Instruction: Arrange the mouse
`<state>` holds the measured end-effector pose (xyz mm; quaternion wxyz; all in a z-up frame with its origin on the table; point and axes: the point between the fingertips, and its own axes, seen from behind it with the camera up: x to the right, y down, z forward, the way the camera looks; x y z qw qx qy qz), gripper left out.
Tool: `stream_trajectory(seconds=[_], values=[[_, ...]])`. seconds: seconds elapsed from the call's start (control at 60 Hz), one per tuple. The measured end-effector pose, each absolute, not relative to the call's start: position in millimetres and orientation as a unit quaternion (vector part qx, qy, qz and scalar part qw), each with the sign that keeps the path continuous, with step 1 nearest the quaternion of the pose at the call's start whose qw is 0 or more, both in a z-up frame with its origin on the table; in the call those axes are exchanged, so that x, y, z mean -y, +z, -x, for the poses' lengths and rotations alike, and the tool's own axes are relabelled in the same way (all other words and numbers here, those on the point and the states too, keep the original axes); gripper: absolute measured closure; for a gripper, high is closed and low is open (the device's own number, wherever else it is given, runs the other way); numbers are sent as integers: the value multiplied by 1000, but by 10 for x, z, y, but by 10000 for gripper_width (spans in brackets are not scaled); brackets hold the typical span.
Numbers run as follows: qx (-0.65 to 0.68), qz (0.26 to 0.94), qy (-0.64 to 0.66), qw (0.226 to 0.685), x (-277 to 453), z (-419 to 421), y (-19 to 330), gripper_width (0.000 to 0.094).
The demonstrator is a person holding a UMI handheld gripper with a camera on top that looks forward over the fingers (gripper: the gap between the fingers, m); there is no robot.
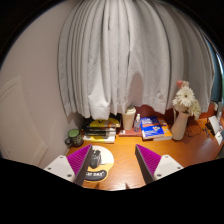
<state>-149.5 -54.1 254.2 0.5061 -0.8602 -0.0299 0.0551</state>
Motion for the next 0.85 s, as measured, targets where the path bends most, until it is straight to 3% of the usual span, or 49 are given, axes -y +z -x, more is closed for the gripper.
stream_trajectory(seconds=[0.15, 0.467, 0.85], values=[[25, 854, 40, 517, 1080, 990, 2742, 81], [5, 856, 18, 517, 1943, 192, 2628, 84], [-16, 855, 28, 517, 2272, -21, 2566, 81]])
